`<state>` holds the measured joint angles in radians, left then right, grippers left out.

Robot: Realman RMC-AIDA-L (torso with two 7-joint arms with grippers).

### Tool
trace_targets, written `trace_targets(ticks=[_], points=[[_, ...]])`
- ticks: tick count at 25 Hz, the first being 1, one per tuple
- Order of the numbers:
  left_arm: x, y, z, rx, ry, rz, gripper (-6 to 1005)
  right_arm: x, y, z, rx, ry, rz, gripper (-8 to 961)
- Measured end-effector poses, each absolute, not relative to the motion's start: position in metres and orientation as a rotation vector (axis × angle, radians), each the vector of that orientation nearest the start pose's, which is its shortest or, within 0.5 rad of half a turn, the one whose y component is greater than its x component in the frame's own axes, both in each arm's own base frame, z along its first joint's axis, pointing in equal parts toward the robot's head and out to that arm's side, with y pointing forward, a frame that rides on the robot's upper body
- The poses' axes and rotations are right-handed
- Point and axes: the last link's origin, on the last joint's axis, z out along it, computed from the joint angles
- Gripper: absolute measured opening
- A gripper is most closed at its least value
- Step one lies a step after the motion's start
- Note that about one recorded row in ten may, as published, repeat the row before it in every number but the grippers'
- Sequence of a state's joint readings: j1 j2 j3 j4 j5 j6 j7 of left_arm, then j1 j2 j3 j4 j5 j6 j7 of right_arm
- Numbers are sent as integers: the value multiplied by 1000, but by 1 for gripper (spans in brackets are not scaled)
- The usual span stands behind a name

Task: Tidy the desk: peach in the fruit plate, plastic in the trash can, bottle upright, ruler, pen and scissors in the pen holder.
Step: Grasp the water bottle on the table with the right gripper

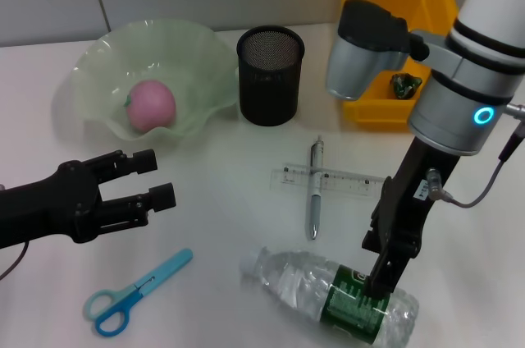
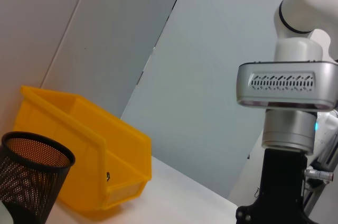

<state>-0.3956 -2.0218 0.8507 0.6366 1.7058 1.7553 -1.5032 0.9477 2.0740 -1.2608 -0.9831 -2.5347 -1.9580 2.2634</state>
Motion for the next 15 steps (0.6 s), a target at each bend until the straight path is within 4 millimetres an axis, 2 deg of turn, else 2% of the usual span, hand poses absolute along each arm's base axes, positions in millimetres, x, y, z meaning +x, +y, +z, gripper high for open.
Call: trace_targets(ticks=[8, 15], points=[[-264, 286, 21, -2745, -809, -1056, 785, 139, 341, -33, -3117, 718, -922, 742], [-263, 285, 21, -2748, -805, -1057, 784, 139, 342, -39, -3122, 714, -902, 742]])
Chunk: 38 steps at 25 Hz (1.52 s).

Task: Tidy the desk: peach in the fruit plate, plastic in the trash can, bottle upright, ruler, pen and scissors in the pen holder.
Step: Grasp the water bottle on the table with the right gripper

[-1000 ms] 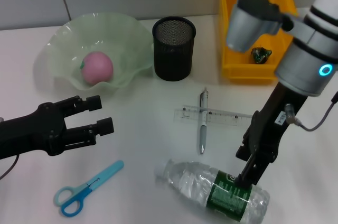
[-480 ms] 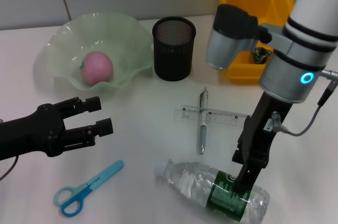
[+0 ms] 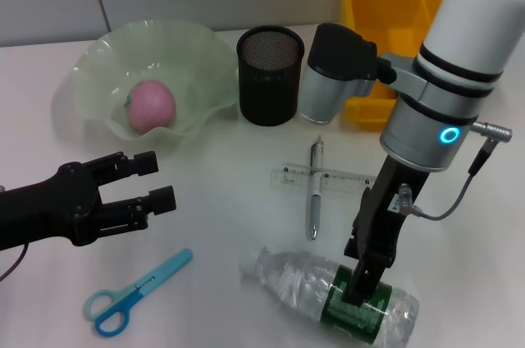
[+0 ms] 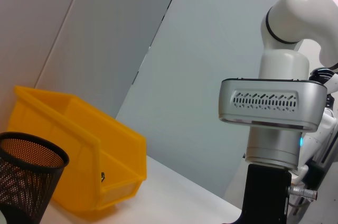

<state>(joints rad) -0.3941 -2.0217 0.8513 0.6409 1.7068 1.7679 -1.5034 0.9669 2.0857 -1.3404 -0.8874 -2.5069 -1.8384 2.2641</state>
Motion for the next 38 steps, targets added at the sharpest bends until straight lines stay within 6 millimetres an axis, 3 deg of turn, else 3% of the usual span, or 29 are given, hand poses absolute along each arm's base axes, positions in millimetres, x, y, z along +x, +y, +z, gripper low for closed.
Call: trace_targets(ticks=[20, 38], points=[[-270, 278, 25, -2773, -763, -1039, 780, 144, 338, -50, -3142, 734, -898, 741], [-266, 278, 27, -2785, -739, -1056, 777, 152, 333, -72, -3145, 710, -926, 744]])
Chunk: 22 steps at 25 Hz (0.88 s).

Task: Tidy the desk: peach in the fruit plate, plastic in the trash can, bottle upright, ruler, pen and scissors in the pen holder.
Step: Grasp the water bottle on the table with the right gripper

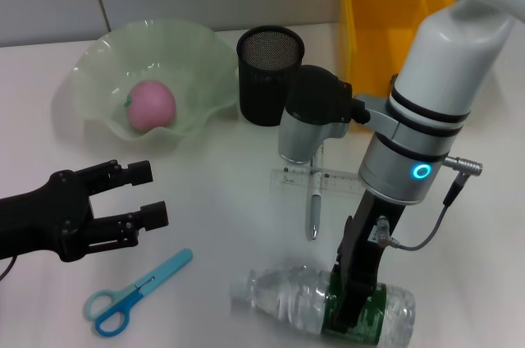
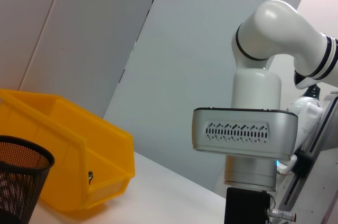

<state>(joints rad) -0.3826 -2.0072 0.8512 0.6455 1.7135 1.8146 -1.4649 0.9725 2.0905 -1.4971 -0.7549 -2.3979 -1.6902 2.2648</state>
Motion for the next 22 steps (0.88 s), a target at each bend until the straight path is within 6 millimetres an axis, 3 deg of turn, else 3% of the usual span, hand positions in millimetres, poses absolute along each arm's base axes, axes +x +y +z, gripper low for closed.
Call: trace_targets(ticks=[22], points=[[-266, 280, 31, -2784, -722, -1052, 773, 149, 346, -72, -3052, 544, -997, 748]])
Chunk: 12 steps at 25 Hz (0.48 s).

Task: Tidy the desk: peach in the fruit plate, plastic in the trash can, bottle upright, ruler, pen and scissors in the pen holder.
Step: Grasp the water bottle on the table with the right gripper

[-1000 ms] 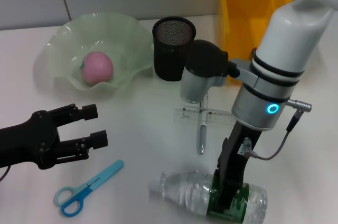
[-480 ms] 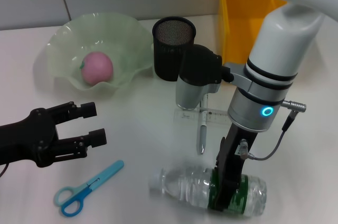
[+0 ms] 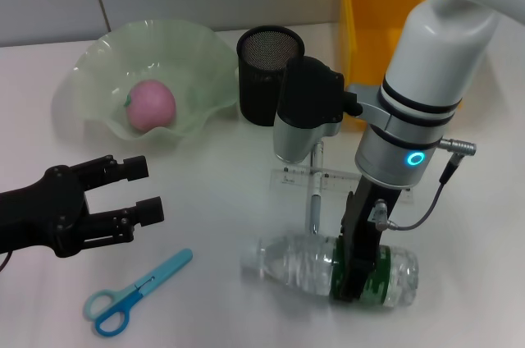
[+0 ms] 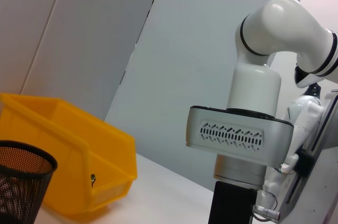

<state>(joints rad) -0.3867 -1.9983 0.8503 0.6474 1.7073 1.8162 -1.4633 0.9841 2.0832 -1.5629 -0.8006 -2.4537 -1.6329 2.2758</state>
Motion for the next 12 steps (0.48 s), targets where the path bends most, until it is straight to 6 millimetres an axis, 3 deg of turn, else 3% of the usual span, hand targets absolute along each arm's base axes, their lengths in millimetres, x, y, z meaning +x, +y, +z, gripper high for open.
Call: trace_targets(ticks=[12], points=[[-267, 279, 31, -2781, -726, -1053, 771, 149, 350, -68, -3010, 480, -1041, 751]])
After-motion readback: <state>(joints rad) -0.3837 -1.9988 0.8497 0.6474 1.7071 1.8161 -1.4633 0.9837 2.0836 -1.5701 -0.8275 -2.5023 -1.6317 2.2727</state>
